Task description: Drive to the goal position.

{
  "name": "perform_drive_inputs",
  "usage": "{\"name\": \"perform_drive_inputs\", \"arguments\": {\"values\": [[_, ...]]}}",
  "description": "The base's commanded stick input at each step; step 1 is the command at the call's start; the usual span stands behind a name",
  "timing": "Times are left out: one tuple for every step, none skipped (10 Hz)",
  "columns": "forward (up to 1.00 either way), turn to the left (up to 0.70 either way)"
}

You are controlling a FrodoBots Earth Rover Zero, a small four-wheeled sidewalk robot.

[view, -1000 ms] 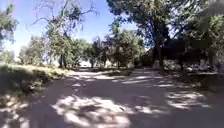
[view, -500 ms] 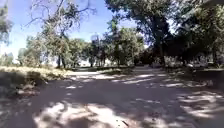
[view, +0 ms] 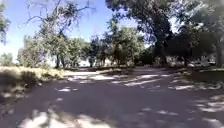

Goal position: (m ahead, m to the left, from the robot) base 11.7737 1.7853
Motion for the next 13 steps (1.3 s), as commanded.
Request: {"name": "perform_drive_inputs", "arguments": {"values": [[0.85, 0.00], [0.85, 0.00], [0.85, 0.00], [0.85, 0.00], [0.85, 0.00], [0.85, 0.00], [0.85, 0.00], [0.85, 0.05], [0.85, 0.24], [0.85, 0.33], [0.85, 0.34], [0.85, 0.34], [0.85, 0.34]]}}
